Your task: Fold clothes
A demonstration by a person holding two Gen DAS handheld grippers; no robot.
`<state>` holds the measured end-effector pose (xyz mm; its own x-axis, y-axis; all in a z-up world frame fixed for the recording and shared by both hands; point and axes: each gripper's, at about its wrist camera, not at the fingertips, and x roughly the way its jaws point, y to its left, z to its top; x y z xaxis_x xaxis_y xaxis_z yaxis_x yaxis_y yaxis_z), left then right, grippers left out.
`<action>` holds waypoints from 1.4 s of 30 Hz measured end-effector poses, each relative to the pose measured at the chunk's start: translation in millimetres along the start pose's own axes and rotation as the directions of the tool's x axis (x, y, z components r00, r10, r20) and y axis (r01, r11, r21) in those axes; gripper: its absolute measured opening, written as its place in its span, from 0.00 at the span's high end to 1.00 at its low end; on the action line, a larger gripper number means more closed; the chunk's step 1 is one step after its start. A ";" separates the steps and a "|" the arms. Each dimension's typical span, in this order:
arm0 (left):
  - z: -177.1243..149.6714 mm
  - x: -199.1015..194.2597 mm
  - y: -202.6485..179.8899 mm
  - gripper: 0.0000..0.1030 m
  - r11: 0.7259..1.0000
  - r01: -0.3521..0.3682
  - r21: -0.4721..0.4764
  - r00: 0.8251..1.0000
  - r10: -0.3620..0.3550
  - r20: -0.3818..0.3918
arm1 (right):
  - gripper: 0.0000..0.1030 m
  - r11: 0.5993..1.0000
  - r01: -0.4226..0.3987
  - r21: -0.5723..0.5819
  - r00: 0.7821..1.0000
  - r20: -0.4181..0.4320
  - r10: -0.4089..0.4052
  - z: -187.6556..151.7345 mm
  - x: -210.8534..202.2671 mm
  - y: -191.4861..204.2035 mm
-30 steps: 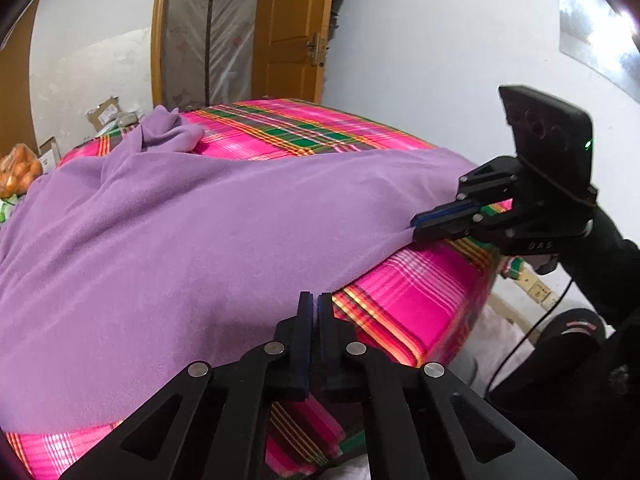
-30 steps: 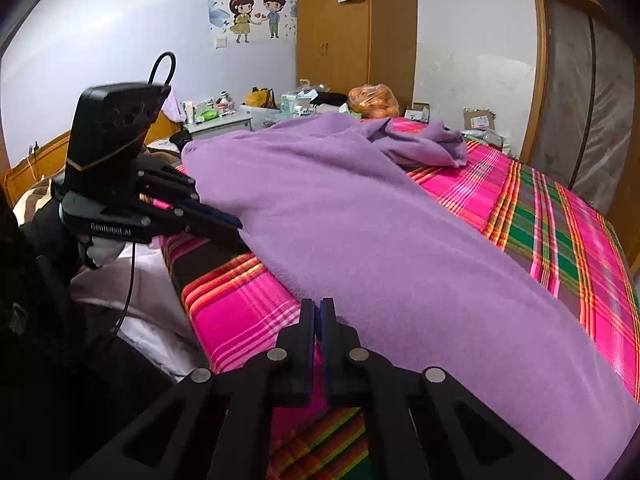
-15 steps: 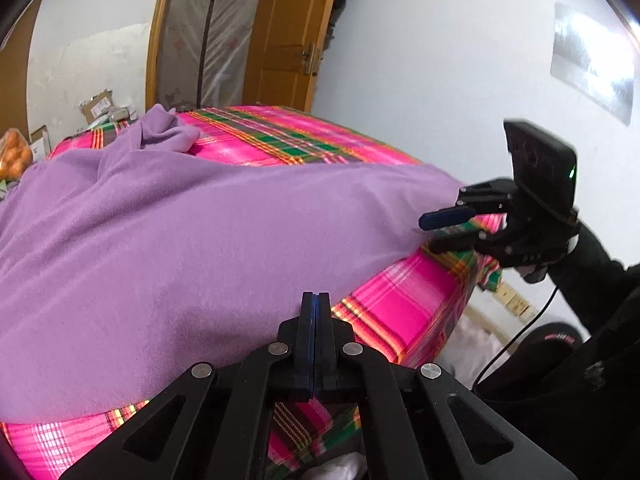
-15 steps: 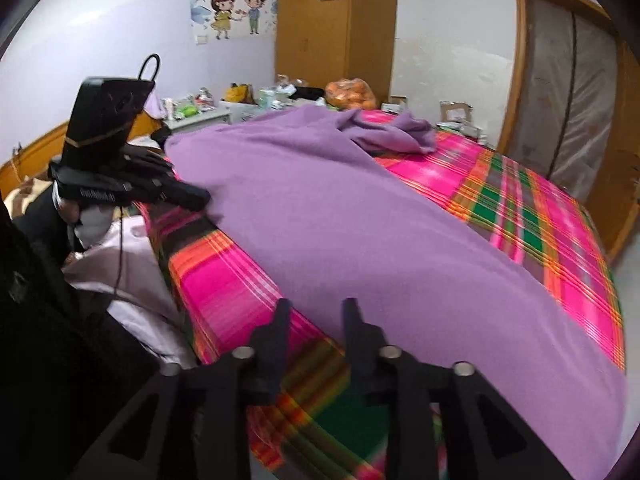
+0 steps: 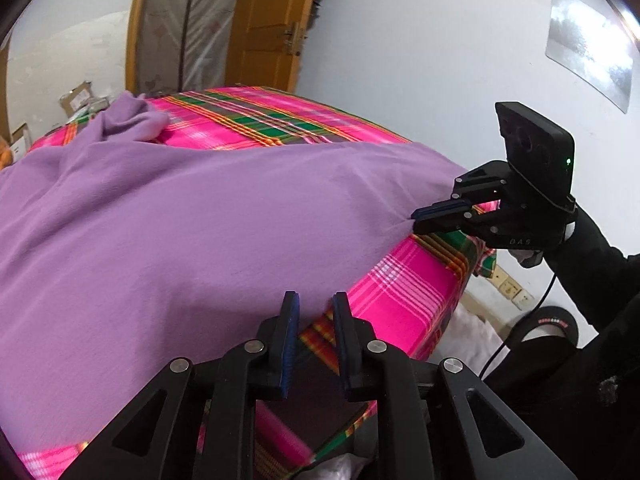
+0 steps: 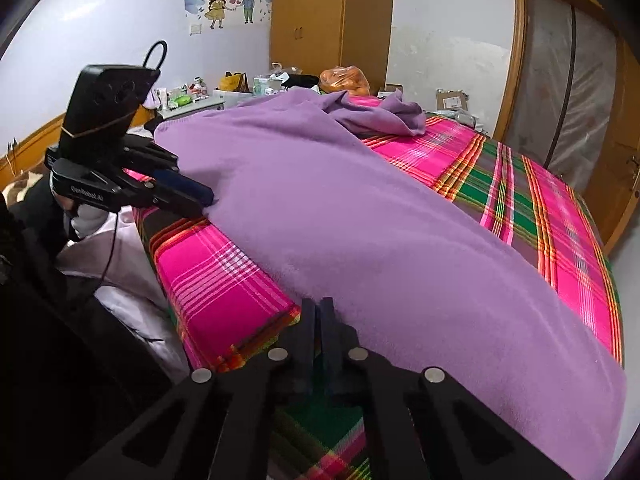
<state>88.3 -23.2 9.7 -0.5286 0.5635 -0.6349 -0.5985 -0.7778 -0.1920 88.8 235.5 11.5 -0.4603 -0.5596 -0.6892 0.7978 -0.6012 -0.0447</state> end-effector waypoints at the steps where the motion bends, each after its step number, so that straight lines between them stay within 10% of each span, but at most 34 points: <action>1: 0.0 -1.1 -0.1 0.83 1.000 0.009 0.001 1.000 -0.009 0.002 | 0.98 1.000 -0.008 0.003 1.000 -0.002 0.008 -1.5 -2.2 0.7; 12: 8.1 -9.4 26.2 0.83 0.990 -0.022 -0.139 0.998 0.030 0.057 | 0.90 0.963 0.064 0.261 0.988 0.118 -0.098 -4.6 -24.1 -29.6; 36: 16.6 7.3 23.6 0.83 0.992 -0.032 -0.124 0.999 0.036 0.031 | 0.84 0.992 0.022 0.126 0.996 0.083 -0.033 5.6 -6.8 -0.9; 42: 26.7 4.0 44.8 0.83 0.967 -0.104 -0.233 0.991 0.122 0.063 | 0.81 0.871 0.044 0.489 0.989 0.100 -0.106 21.6 7.6 -69.9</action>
<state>43.2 -48.4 18.5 -0.6344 0.4808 -0.6053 -0.3835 -0.8756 -0.2936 21.1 260.9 25.0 -0.5788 -0.5472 -0.6046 0.4848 -0.8271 0.2844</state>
